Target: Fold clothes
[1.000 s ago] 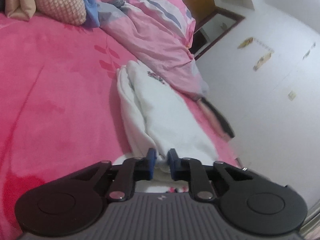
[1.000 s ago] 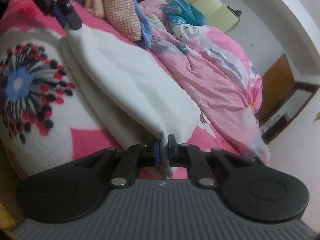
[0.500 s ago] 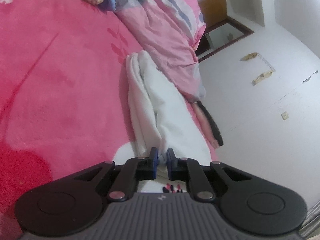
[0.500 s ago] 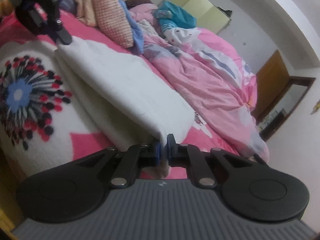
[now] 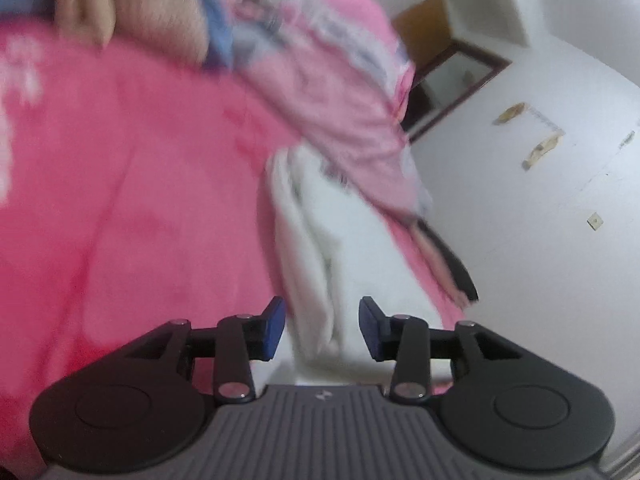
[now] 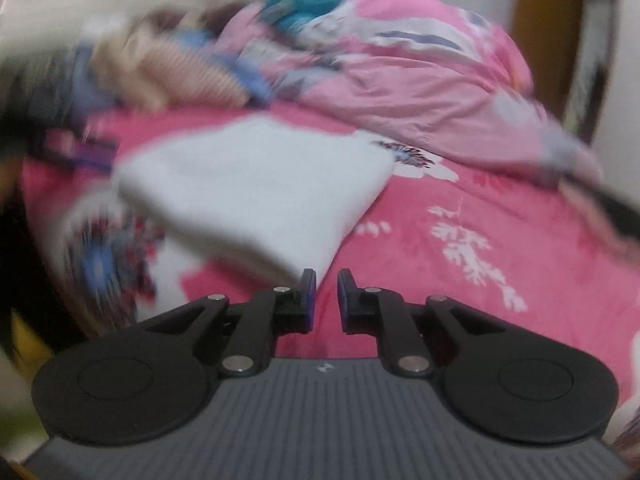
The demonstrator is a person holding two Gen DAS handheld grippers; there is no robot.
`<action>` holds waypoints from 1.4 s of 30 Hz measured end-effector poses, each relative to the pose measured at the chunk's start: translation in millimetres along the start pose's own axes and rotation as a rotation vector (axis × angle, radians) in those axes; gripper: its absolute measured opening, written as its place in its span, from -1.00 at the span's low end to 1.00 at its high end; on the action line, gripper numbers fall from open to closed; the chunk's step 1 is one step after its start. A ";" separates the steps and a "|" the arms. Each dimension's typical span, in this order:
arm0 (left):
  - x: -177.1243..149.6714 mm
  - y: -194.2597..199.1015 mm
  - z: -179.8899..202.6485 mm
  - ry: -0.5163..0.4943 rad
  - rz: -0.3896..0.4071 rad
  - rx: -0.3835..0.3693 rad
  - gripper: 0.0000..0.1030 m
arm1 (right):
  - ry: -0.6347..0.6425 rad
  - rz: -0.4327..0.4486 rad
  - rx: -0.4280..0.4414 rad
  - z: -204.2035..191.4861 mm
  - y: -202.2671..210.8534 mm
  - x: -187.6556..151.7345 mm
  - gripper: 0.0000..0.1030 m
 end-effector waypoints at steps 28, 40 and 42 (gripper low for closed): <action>-35.3 -73.2 20.2 -0.009 -0.141 -0.265 -0.46 | -0.437 -0.249 0.173 31.8 -274.3 97.4 -0.72; -39.2 -68.0 22.6 -0.055 -0.139 -0.265 -0.46 | -0.499 -0.279 0.050 24.3 -345.2 104.9 -0.65; -38.0 -68.5 21.3 -0.042 -0.143 -0.270 -0.46 | -0.519 -0.294 0.171 4.9 -316.6 111.2 -0.65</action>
Point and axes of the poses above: each gripper's, at about its wrist camera, not at the fingertips, and y roughly against the way its jaws point, z to its right, x to its top, the point moved 9 cm from there along -y, roughly the way its jaws point, and after that the axes turned 7 degrees about z, right-handed, at the moved point
